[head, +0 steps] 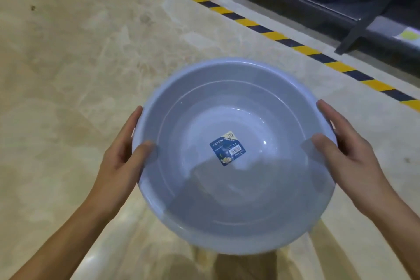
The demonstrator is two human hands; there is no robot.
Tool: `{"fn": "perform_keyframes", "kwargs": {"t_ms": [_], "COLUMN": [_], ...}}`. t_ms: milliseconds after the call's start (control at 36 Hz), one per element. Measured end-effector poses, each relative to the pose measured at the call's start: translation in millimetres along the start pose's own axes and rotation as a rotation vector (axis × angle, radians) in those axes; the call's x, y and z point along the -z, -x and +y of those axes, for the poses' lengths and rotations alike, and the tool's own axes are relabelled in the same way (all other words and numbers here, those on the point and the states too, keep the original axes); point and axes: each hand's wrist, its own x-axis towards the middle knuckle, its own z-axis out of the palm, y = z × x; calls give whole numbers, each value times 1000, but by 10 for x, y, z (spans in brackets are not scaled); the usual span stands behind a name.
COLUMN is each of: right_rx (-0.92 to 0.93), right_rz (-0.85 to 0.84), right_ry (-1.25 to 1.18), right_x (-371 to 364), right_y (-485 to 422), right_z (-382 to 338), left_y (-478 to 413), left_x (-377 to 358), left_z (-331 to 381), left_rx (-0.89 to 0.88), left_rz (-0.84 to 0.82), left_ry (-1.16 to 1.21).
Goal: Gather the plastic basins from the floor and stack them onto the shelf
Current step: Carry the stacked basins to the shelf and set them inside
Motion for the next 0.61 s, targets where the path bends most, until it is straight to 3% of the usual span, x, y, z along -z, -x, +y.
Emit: {"fn": "perform_keyframes", "kwargs": {"t_ms": [167,444,611], "right_rx": [-2,-2,15], "right_rz": [36,4,83], "right_ry": [32,126,138], "right_x": [-69,-13,-67], "right_y": [-96,-41,-6], "right_z": [330,337,430], "left_y": [-132,-38,35], "left_x": [-182,-197,-242], "left_z": [-297,-210,-242], "left_rx": [-41,-25,-51], "left_rz": [-22,-7,-2], "left_ry": [-32,-146,-231]}}
